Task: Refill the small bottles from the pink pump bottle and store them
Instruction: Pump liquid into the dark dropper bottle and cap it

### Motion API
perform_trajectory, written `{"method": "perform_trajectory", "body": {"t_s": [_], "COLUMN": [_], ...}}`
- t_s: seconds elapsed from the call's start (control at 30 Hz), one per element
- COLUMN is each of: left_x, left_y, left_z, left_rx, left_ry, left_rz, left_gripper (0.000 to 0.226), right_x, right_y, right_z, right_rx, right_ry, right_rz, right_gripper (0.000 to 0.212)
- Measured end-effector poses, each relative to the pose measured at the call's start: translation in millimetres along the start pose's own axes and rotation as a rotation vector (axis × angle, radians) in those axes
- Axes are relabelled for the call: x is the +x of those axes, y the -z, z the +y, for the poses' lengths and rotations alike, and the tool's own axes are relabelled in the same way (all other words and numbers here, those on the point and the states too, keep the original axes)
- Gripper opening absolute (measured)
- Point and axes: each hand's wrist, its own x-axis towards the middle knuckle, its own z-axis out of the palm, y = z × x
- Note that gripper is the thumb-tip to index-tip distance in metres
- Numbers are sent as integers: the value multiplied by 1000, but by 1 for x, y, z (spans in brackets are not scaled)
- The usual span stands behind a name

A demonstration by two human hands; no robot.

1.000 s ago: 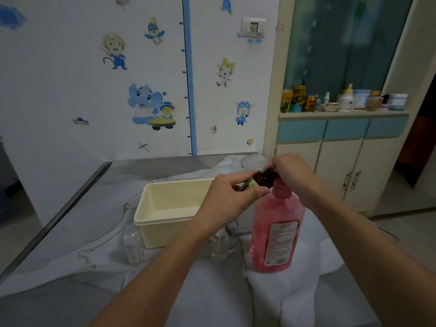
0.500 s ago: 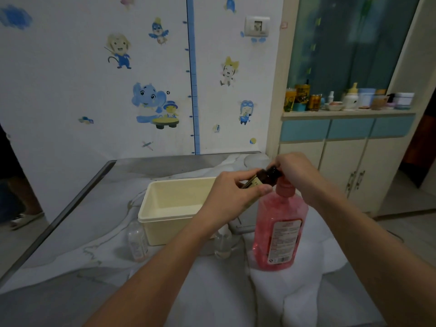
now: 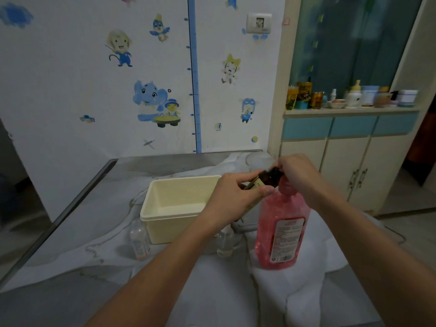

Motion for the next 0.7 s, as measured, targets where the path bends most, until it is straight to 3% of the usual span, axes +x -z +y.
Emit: {"method": "perform_trajectory", "body": {"t_s": [0.43,0.7], "left_x": [-1,2], "left_y": [-3,1], "left_z": [-3,1], "left_rx": [-32,-43], "left_ry": [5,3], "left_rz": [-12,-17], "left_gripper": [30,35], "right_x": [5,8], "right_y": [-8,2], "right_z": [1,6], "right_rx": [-175,-70], "right_ry": [43,86], "right_rz": [20,56], "right_gripper": [26,23]}}
